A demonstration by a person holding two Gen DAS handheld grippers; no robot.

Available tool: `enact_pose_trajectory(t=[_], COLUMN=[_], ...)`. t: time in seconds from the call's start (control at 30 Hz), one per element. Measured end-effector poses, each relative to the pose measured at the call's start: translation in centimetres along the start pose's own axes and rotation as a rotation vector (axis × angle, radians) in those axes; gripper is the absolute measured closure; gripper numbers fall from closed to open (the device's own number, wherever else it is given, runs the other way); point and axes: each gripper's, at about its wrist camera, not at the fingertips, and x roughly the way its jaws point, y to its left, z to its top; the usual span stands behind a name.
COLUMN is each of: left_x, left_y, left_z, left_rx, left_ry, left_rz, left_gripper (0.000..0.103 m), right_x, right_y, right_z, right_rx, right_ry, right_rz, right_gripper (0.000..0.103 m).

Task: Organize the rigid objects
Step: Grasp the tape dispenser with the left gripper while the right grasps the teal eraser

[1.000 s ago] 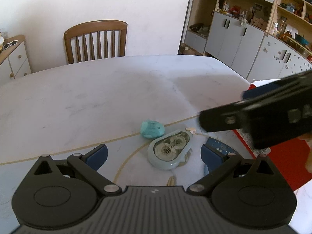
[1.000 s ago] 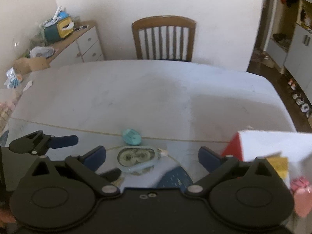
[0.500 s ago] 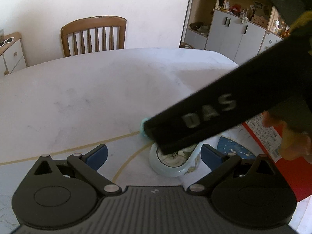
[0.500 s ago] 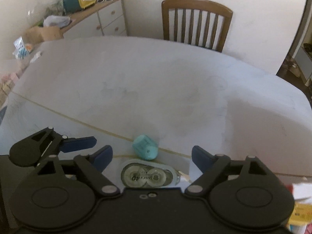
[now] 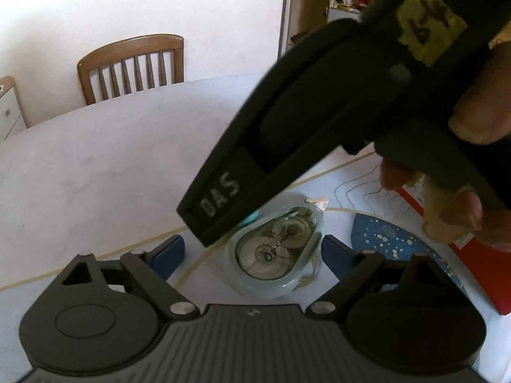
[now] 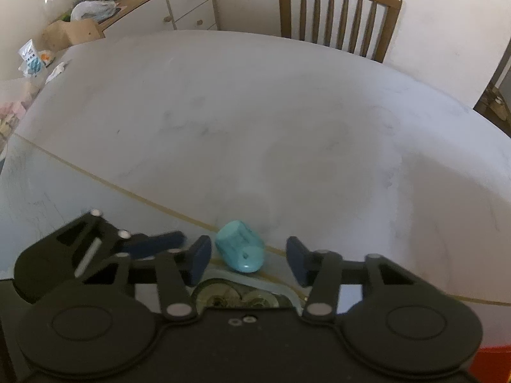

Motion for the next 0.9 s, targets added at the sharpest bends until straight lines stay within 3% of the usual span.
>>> enact_pose_trajectory(t=[0.17,0.4,0.67,0.9], left_x=[-0.2,-0.3,0.1,-0.5], left_y=[-0.7,-2.2,-1.7,-1.4], left_z=[-0.2,-0.6,-0.2,0.4], left_rx=[0.022,0.099,0.103,0.046], left_ry=[-0.013,-0.025,-0.016,0.002], left_rz=[-0.012,-0.010,-0.008,0.005], left_gripper=[0.022,0.039,0.043,0.046], right_x=[0.4,-0.1,-2.6,-5.8], right_y=[0.5,-0.1,-1.5,-1.8], right_z=[0.3,0.1,-0.3,-1.9], right_rx=[-0.018,0.025,0.081,0.118], right_ry=[0.003,-0.027,-0.078,-0.121], right_rz=[-0.010,-0.018,-0.052,-0.063], right_gripper=[0.070,0.071,0.071,0.071])
